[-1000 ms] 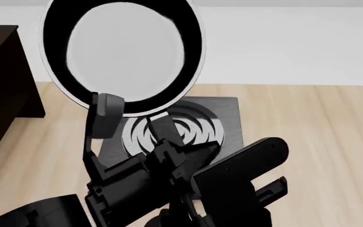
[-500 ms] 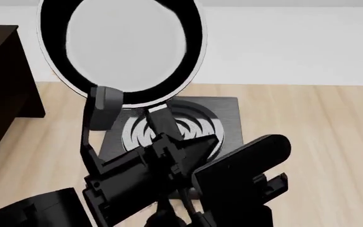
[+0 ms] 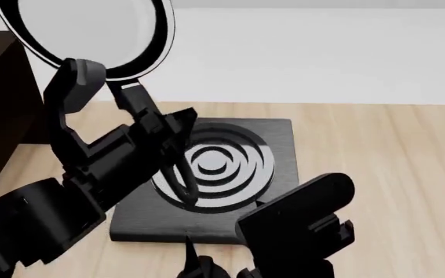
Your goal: Put the frying pan on the cabinet shelf.
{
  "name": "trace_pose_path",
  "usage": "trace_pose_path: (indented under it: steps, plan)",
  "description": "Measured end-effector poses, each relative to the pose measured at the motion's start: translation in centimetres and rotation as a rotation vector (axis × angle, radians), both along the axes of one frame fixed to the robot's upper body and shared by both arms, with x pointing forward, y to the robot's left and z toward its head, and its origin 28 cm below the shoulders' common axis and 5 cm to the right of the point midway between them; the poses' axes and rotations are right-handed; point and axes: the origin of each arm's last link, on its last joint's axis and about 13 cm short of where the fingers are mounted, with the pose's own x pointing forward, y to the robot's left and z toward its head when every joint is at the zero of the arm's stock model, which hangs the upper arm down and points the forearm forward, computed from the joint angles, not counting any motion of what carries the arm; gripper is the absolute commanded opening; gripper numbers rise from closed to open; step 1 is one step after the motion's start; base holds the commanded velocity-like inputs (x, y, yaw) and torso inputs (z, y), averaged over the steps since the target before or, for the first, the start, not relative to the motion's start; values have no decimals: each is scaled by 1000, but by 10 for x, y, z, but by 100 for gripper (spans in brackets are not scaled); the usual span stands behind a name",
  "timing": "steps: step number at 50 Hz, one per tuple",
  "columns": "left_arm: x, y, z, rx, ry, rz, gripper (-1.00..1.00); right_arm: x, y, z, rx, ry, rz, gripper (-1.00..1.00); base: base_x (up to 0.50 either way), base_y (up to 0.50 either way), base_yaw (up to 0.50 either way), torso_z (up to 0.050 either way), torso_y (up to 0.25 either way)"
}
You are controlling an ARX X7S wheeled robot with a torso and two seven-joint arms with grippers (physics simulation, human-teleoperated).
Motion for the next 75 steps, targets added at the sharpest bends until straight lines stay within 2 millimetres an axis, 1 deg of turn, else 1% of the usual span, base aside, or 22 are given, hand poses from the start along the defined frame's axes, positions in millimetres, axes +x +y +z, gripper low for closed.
trace_pose_path:
  steps: [10, 17, 34, 45, 56, 65, 75]
  plan:
    - [17, 12, 9, -26, -12, 69, -100, -1, 0, 0, 4, 4, 0, 100, 0, 0, 0, 0, 2]
    - [26, 25, 15, -72, -13, 129, -100, -3, 0, -1, 7, 6, -2, 100, 0, 0, 0, 1, 1]
    - [40, 61, 21, -189, 0, 291, -100, -5, 0, -5, 16, 14, -6, 100, 0, 0, 0, 1, 2]
    - [44, 82, 25, -279, 15, 390, -100, -6, 0, -9, 23, 21, -6, 100, 0, 0, 0, 0, 2]
    - [45, 98, 26, -357, 27, 441, -100, -7, 0, -12, 28, 29, -3, 100, 0, 0, 0, 1, 2]
    - [43, 110, 22, -405, 38, 473, -100, -7, 1, -15, 29, 38, 0, 100, 0, 0, 0, 0, 2]
    - [41, 117, 12, -440, 52, 493, -100, -7, 2, -17, 30, 46, 3, 100, 0, 0, 0, 1, 1]
